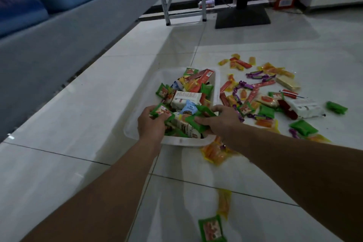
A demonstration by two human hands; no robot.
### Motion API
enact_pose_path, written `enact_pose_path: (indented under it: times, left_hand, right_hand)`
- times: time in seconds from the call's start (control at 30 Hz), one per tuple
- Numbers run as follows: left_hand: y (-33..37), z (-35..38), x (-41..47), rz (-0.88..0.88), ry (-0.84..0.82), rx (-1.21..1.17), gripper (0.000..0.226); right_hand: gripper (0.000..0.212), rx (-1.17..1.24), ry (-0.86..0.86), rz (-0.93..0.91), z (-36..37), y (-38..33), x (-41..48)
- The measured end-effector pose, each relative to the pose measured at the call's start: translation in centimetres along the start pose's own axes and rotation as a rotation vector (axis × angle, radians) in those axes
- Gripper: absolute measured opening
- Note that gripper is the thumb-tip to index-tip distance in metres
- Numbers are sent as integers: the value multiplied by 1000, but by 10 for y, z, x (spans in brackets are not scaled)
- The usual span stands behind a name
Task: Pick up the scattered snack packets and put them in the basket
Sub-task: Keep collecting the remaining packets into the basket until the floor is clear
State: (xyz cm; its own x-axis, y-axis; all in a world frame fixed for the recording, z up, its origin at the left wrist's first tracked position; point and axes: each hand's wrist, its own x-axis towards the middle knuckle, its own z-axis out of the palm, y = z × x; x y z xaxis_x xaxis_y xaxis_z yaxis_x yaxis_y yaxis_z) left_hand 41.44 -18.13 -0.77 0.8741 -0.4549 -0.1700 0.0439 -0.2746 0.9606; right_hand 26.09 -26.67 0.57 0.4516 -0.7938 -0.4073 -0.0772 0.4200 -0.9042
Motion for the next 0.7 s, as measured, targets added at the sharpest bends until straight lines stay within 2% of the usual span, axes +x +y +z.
enact_pose_path:
  times: [0.27,0.37,0.53,0.63,0.7]
  left_hand:
    - [-1,-20,29,-52,50,-32,42]
    - [-3,-28,32,-44,74,-15,44]
    - [-9,-40,21,-19,92,28,37]
    - [-18,-47,4,31,66,88,34]
    - [-20,-49,-7,49,38,140,32]
  right_hand:
    - [43,77,-17,44,36,-9,29]
    - [43,21,-14,21,51,-18,35]
    - [85,-125,-96,-95,61,-27,38]
    - [90,-214,-116,-158,57,-27,35]
    - [86,-188,-105,-132,52,-26,34]
